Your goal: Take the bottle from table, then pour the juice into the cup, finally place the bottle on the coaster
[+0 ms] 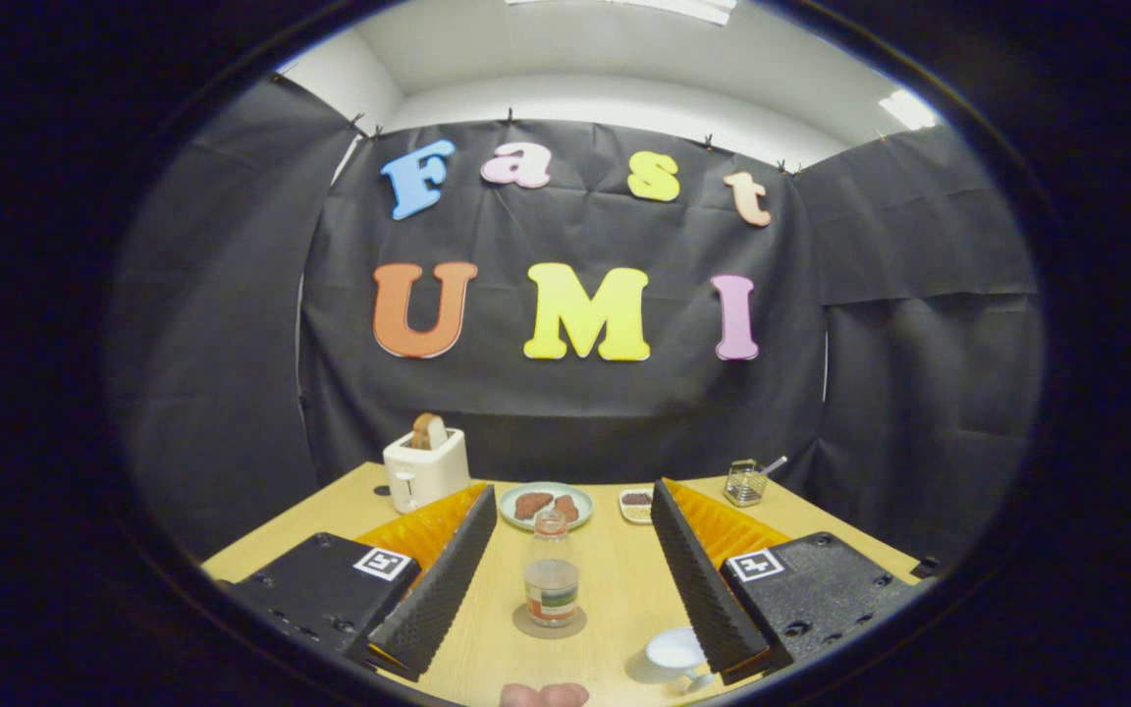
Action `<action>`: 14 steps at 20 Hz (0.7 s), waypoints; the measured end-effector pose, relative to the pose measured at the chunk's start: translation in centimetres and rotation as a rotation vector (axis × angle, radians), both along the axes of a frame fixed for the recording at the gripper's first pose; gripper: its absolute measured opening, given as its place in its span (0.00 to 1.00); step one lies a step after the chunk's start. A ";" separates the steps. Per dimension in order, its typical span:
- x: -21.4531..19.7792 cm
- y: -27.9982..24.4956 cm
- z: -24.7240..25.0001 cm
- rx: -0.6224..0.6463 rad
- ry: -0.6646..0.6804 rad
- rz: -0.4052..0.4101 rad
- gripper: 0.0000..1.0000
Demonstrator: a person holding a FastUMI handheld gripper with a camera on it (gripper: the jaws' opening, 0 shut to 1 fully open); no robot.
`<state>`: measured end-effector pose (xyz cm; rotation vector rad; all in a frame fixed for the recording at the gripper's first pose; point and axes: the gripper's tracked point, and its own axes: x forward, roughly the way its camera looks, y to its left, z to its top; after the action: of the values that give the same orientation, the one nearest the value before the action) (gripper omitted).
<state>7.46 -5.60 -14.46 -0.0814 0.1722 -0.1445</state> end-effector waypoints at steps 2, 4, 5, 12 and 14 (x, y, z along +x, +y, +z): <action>-1.8 -1.2 2.3 -0.025 -0.022 -0.028 1.00; -3.4 -0.7 4.1 -0.025 -0.039 -0.015 1.00; -3.9 -0.4 4.8 -0.026 -0.049 -0.005 1.00; -8.5 0.5 6.4 0.001 -0.076 0.043 1.00; -9.7 0.9 6.9 -0.012 -0.087 0.055 1.00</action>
<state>-2.26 -4.72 -7.56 -0.0915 0.0821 -0.0937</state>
